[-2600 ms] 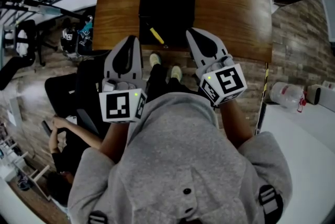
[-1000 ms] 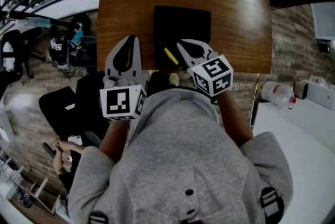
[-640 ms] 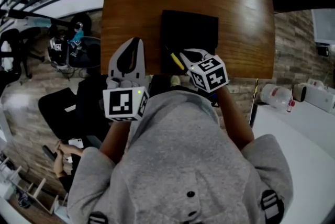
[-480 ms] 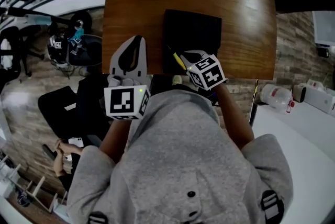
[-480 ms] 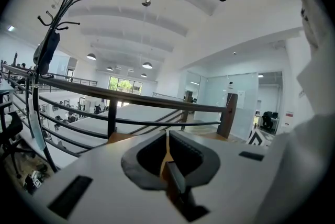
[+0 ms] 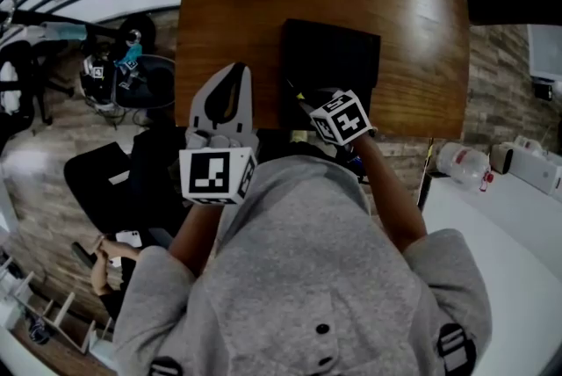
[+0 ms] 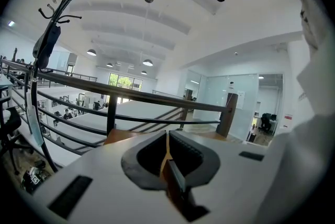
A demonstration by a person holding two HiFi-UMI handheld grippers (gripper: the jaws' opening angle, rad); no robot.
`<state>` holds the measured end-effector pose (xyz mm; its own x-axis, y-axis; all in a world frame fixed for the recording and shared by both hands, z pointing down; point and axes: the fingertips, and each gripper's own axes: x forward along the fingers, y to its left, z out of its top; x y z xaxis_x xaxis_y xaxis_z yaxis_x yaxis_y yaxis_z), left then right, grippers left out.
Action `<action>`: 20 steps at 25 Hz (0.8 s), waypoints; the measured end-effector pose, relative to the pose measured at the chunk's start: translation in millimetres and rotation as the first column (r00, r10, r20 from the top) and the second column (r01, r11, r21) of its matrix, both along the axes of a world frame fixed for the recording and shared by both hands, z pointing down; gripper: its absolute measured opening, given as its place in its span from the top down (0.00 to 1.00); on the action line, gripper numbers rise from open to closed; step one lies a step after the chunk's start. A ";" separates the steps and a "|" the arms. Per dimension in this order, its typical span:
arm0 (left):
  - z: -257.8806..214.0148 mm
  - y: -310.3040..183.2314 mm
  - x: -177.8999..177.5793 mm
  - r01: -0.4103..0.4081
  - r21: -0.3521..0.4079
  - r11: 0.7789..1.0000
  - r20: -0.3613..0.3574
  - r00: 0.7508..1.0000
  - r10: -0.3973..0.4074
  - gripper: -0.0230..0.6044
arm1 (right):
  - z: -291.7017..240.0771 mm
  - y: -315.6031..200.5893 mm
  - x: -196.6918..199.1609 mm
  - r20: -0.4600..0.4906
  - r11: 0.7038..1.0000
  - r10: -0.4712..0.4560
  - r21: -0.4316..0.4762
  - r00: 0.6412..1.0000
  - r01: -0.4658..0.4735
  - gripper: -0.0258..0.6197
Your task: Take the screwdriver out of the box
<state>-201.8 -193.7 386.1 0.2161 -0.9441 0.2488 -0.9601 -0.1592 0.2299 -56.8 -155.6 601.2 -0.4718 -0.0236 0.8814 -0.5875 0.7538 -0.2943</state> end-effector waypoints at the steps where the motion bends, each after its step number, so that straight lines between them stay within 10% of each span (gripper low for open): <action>1: 0.6 0.4 -0.6 0.000 -0.002 1.000 0.000 1.000 0.000 0.92 | 3.1 0.8 -0.7 -0.006 1.000 -0.003 -0.005 1.000 0.003 0.78; 20: 14.4 -13.2 -12.7 0.008 -0.029 1.000 -0.012 1.000 -0.008 0.92 | 40.7 -0.5 -7.3 -0.131 0.998 -0.053 -0.043 0.990 0.048 0.76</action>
